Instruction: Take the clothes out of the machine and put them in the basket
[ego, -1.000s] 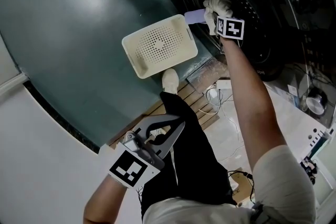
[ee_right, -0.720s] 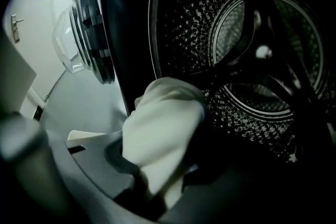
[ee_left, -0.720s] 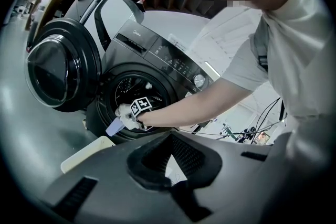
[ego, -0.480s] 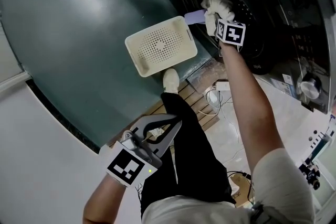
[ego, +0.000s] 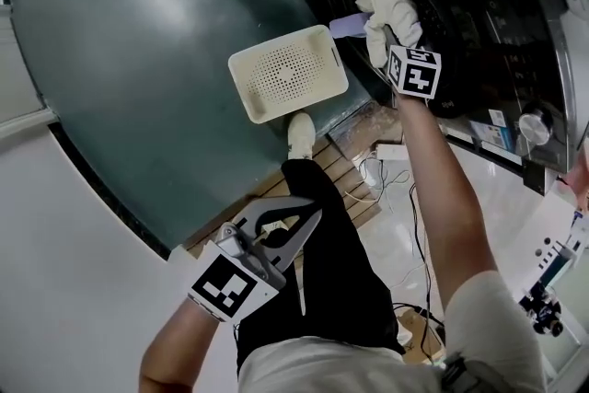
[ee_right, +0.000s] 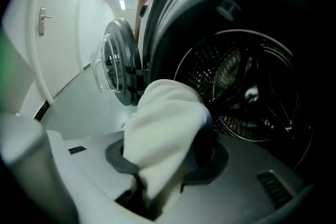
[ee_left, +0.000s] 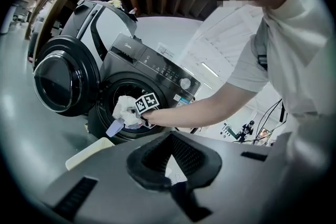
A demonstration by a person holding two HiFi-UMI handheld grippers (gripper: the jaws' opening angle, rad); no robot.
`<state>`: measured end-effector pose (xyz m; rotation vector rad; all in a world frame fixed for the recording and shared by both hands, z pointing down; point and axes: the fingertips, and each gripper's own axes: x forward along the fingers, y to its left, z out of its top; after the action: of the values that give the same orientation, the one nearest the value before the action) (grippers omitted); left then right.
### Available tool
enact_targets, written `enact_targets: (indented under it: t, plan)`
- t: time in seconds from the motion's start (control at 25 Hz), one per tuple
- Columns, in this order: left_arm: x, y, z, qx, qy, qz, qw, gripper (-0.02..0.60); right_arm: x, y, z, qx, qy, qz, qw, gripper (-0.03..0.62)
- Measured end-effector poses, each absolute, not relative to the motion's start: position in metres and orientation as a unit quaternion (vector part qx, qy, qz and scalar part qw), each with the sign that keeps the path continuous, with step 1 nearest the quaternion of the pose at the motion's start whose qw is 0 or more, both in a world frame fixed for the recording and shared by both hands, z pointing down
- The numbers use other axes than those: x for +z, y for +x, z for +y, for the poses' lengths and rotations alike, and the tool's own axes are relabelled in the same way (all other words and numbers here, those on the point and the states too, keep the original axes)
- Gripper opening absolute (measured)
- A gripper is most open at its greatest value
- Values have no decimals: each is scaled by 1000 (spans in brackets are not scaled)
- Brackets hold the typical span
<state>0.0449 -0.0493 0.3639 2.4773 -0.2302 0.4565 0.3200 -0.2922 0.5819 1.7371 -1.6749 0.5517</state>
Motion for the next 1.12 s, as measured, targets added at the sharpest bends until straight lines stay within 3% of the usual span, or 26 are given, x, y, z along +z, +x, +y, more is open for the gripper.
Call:
enact_targets:
  t: [1.12]
  plan:
    - [321, 27, 15, 149, 939, -89, 297, -2, 357, 230, -239, 76, 602, -743, 282, 184]
